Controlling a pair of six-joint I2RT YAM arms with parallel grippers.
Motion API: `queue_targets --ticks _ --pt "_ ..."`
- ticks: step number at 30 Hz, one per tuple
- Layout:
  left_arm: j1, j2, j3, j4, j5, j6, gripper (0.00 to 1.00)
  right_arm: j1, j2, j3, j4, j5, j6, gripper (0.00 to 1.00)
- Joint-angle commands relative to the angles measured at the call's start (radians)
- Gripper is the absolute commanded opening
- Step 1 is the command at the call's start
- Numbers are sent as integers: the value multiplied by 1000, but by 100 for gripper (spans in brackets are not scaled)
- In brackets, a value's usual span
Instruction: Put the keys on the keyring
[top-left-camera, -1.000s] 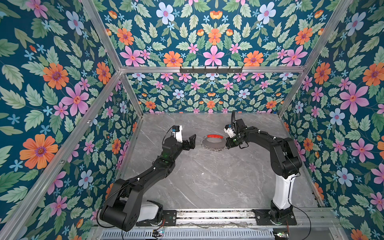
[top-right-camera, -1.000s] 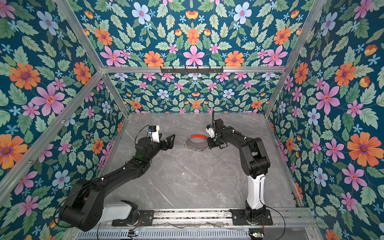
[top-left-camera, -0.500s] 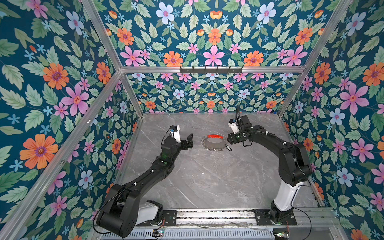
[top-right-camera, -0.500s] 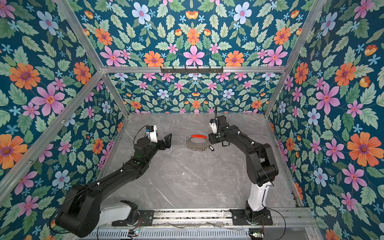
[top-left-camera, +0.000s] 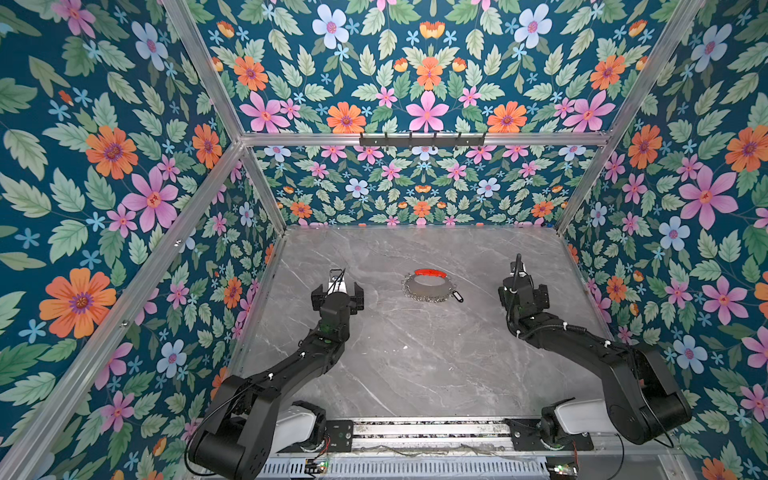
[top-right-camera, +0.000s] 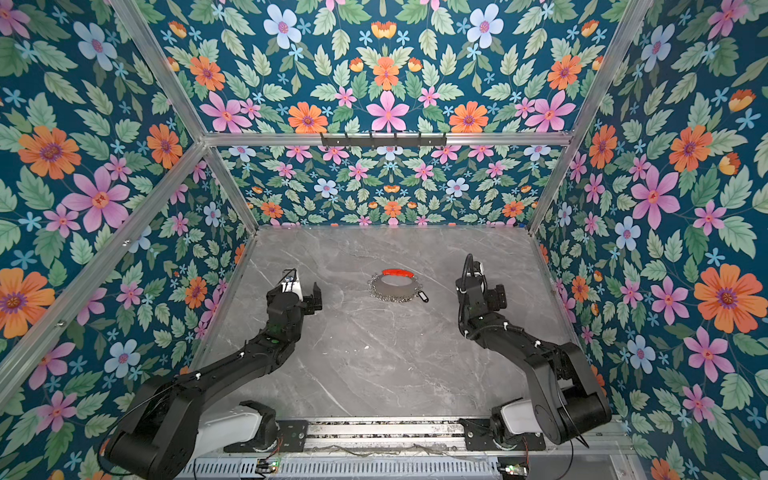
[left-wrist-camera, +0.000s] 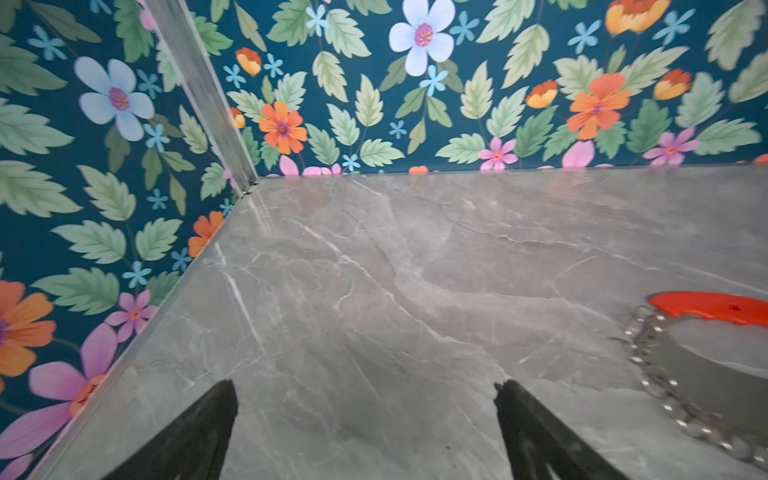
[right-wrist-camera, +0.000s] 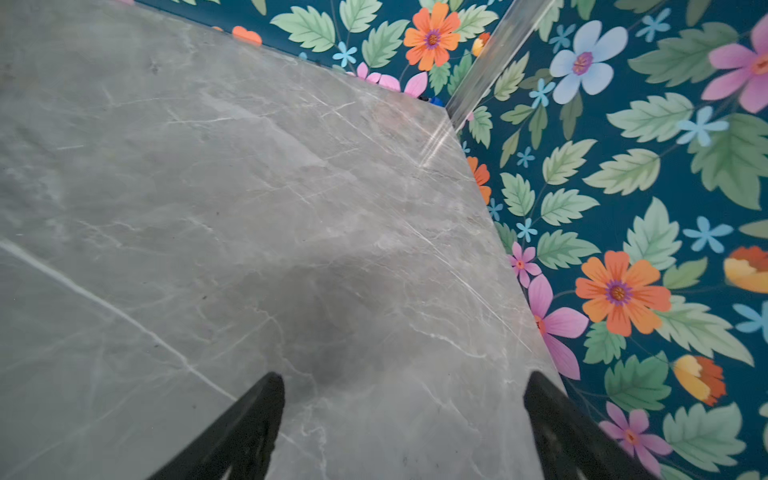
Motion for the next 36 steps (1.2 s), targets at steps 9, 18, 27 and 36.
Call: queue_targets --ticks 9,18,27,36 --pt "26 -10 -141 212 -103 137 100 -116 58 -194 546 -161 71 96" --pt "81 46 -264 487 -40 68 100 -166 25 -301 686 -262 116 99" --pt "146 170 -221 599 34 96 100 -166 40 -377 853 -331 91 99" --pt "302 362 -240 846 157 36 100 -166 54 -404 922 -353 78 99"
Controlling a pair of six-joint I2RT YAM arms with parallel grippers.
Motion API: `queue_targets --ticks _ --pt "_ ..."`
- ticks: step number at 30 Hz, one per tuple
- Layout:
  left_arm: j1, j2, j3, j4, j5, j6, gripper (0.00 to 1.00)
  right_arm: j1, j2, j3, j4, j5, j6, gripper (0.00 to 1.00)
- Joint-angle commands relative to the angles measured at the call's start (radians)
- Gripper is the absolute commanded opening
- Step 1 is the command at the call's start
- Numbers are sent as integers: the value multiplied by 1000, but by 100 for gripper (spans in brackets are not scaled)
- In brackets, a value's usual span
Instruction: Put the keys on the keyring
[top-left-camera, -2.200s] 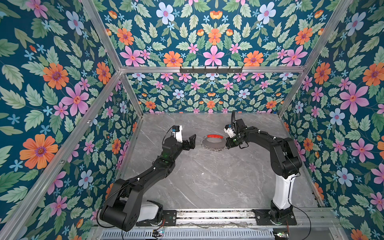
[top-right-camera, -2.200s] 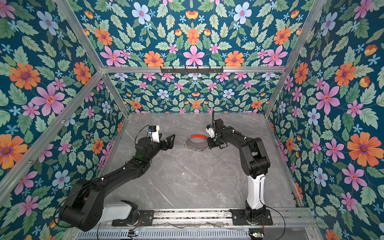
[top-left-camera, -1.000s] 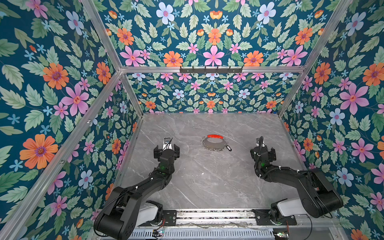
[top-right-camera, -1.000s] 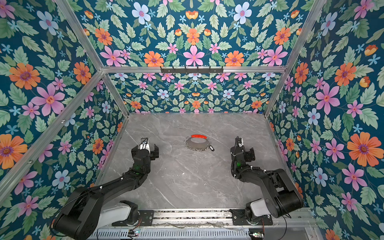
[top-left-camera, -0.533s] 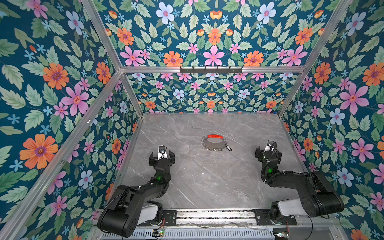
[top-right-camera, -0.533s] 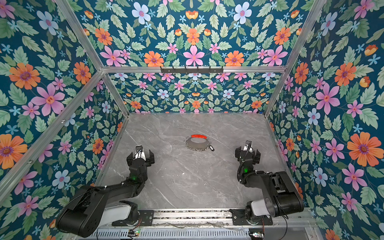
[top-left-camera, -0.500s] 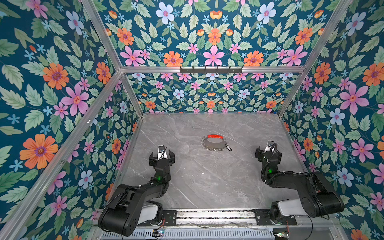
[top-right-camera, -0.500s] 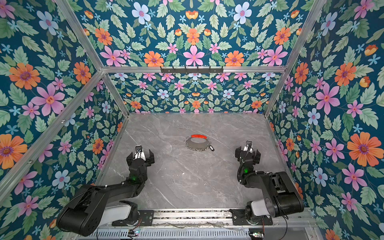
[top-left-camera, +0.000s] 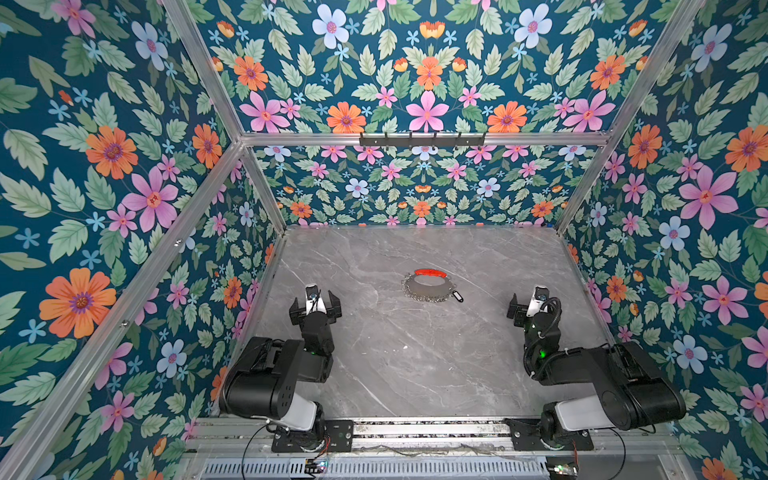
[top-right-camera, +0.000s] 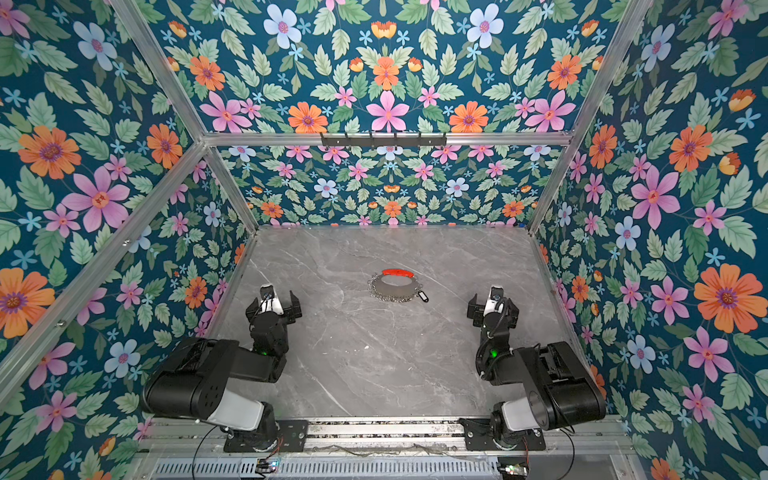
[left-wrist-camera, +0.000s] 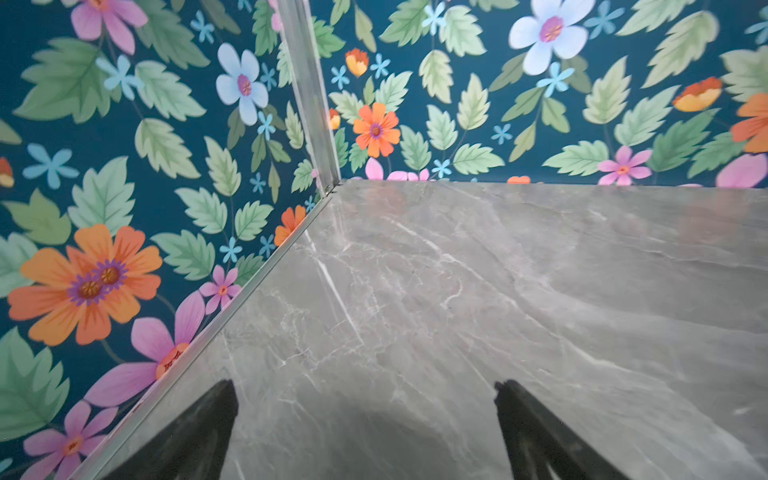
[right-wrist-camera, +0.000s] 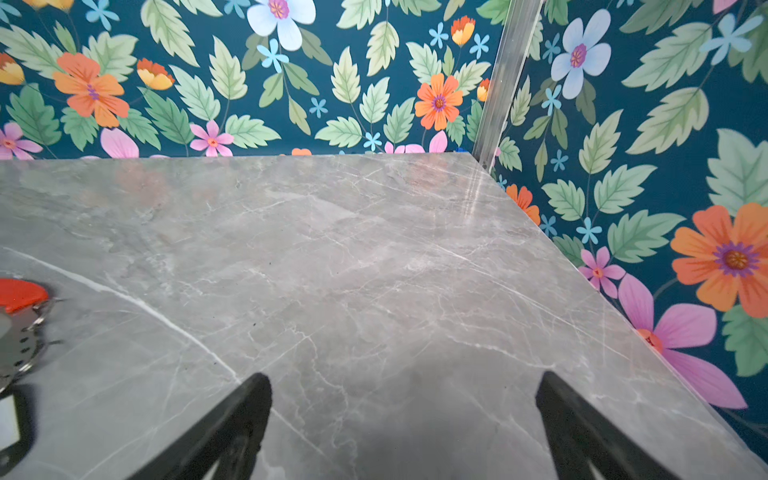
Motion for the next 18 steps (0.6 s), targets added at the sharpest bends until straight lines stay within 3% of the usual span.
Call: queue_targets --ticks 1,3,6,9,18 --pt "27 49 -4 135 80 -41 100 1 2 -1 79 -8 -7 99" --pt "29 87 7 181 77 -31 100 1 3 0 76 -8 -7 99" --pt "30 62 83 -14 93 -40 100 1 -1 6 61 -10 -5 99" --pt "47 61 105 -62 131 -46 100 1 -1 5 62 -12 -5 99" --pt "47 64 102 -52 130 -45 100 1 -1 6 61 -11 -6 99"
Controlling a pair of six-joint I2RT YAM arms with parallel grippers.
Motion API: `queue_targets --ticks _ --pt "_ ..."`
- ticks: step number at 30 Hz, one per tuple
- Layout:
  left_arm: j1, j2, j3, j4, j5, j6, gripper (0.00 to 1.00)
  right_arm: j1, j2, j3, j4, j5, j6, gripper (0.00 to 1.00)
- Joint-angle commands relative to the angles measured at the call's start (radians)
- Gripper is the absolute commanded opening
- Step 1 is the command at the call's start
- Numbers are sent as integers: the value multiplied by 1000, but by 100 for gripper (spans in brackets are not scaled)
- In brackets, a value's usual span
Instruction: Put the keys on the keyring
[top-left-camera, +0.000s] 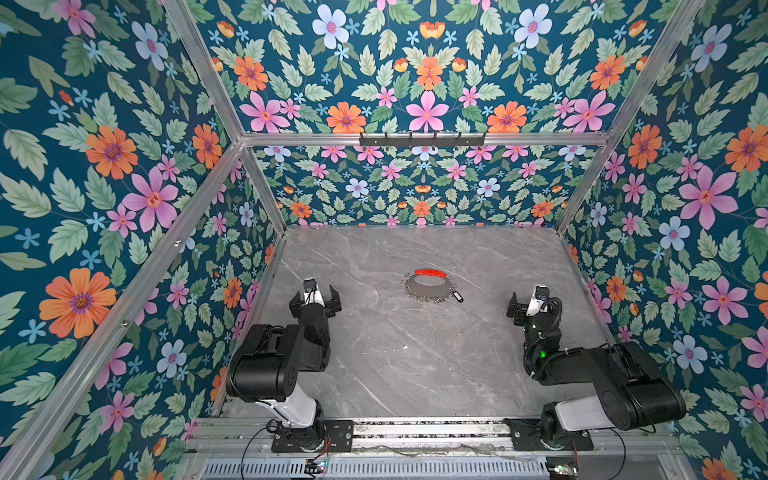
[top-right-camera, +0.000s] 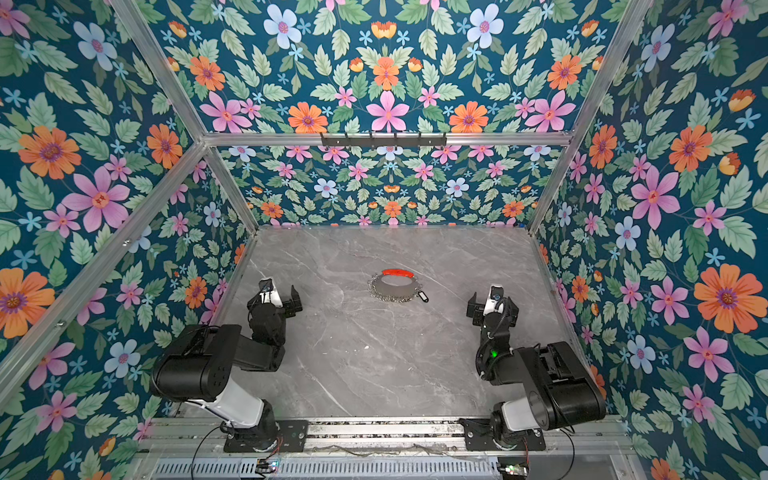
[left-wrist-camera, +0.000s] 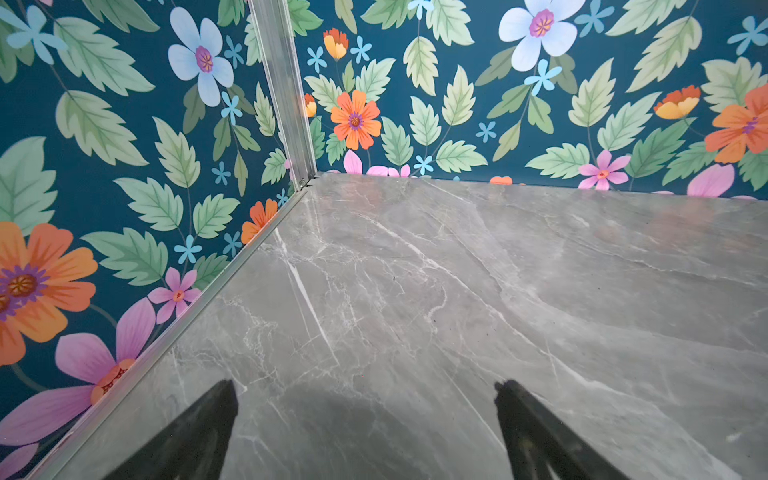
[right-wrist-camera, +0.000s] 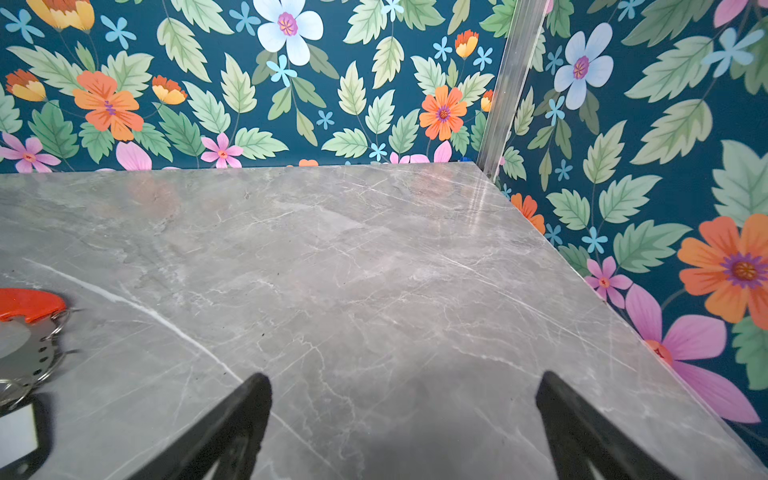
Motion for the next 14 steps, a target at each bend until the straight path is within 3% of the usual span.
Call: queue_targets --ticks 1,8,13,14 --pt "0 -1 4 -3 4 -8 100 1 -1 4 48 -1 -5 99" --pt "0 -1 3 -5 5 -9 100 1 -13 34 -25 -22 -8 99" --pt "0 -1 4 -5 4 -9 100 -37 -46 127 -275 -127 10 99" --pt "0 0 4 -5 5 -9 100 -37 -43 118 -251 -127 9 99"
